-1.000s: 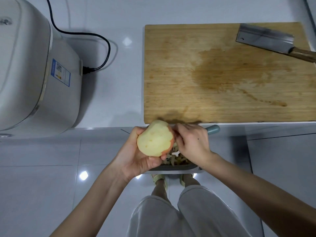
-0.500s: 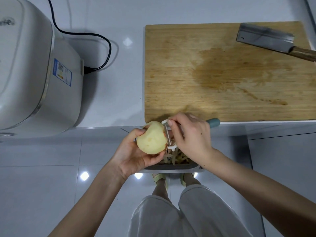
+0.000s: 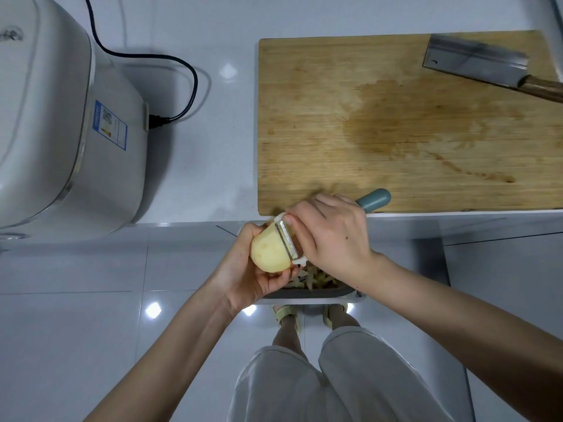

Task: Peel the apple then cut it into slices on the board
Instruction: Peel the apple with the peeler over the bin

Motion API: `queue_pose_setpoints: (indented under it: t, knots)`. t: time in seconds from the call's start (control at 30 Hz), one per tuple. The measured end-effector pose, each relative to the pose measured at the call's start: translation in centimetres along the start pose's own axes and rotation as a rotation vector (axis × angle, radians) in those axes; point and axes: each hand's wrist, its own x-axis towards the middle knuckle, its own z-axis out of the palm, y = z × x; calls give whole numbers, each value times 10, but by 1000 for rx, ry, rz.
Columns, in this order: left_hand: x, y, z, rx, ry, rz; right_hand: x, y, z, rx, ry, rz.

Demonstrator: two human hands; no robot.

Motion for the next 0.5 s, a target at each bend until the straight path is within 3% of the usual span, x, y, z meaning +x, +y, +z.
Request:
queue_pose_setpoints:
  t: [0.13,0.3,0.5]
  knots:
    - [-3,3,-3,-3,-36,-3,-7,16,1,61,-49,94]
    - [-10,13,5,27,-198,22,-25,24,12,24,-223,199]
    - [-11,16,-6,-34,-181,26,-19,22,0,100,-158,396]
